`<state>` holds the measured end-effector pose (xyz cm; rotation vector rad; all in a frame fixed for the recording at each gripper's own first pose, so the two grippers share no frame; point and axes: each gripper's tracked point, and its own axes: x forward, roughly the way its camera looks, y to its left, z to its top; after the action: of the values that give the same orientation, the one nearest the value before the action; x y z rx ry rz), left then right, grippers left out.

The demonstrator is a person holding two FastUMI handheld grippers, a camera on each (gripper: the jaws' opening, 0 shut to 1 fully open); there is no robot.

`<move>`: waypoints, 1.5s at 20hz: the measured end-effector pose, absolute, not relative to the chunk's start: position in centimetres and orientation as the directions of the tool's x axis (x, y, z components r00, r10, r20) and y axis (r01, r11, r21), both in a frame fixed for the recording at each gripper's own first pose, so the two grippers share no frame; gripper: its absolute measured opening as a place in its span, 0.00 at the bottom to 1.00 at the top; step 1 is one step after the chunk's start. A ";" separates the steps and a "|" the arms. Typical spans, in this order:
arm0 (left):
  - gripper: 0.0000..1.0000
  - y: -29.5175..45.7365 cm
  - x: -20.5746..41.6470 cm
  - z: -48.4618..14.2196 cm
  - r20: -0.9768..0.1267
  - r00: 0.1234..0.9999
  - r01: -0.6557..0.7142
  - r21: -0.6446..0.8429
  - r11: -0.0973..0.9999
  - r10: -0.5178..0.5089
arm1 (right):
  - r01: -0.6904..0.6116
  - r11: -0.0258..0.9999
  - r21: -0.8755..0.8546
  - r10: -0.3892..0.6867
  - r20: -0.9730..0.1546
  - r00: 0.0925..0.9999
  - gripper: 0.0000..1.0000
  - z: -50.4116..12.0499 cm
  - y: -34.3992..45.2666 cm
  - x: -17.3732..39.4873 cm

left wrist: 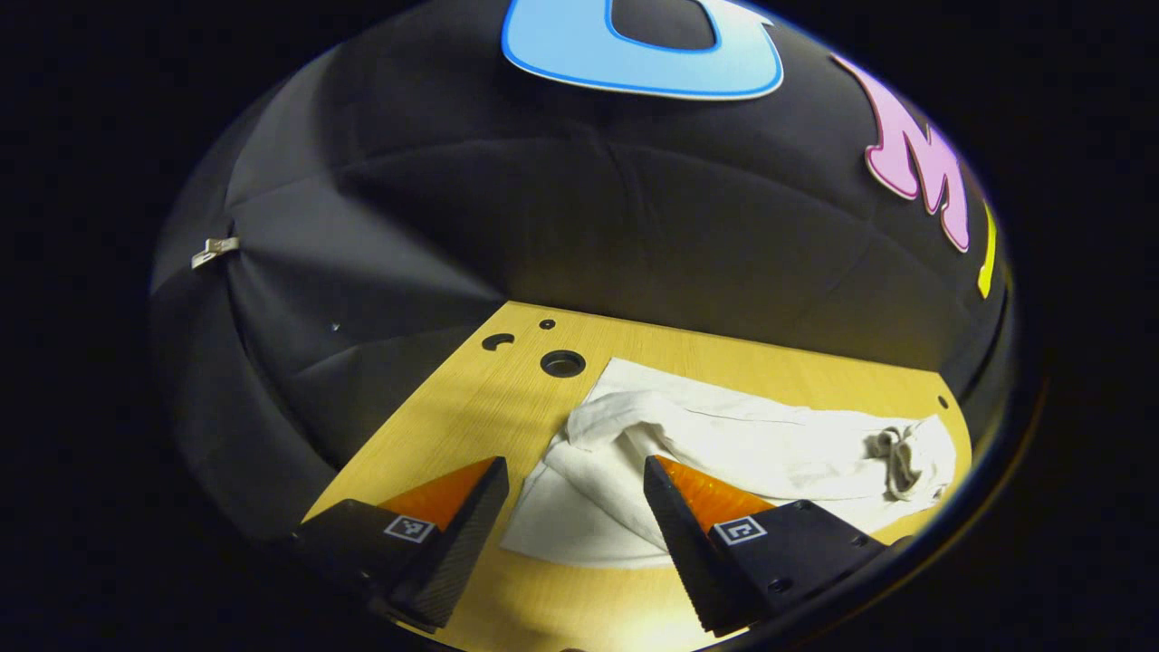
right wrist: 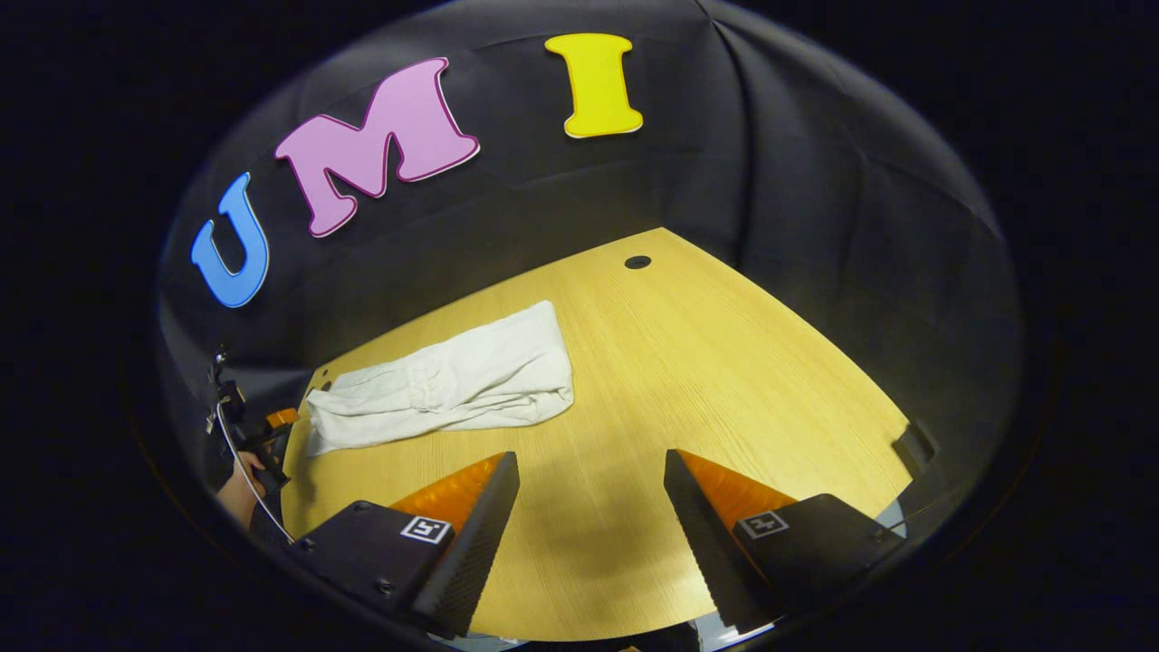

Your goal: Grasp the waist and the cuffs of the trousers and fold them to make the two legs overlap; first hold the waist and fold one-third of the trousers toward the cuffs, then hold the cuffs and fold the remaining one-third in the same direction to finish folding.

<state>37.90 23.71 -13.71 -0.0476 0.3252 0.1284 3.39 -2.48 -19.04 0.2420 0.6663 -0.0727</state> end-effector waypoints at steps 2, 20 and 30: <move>0.96 23.9 39.8 -14.1 -0.303 0.944 -0.139 0.006 0.990 0.134 | 0.139 0.974 0.180 0.006 -0.629 0.777 0.99 -18.9 -1.9 2.4; 0.96 23.2 43.8 -20.0 -0.398 0.912 -0.096 0.035 0.995 0.102 | 0.028 0.989 0.147 0.086 -0.709 0.700 0.99 -22.1 1.8 -2.4; 0.18 18.6 43.6 -20.5 -0.432 0.902 -0.002 -0.022 1.000 -0.008 | 0.057 0.987 0.148 0.067 -0.712 0.699 0.99 -21.6 0.5 -2.7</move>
<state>43.58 18.57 -20.47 -0.0221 0.4468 -0.0030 -2.68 0.48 -21.58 0.1633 0.7979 0.0055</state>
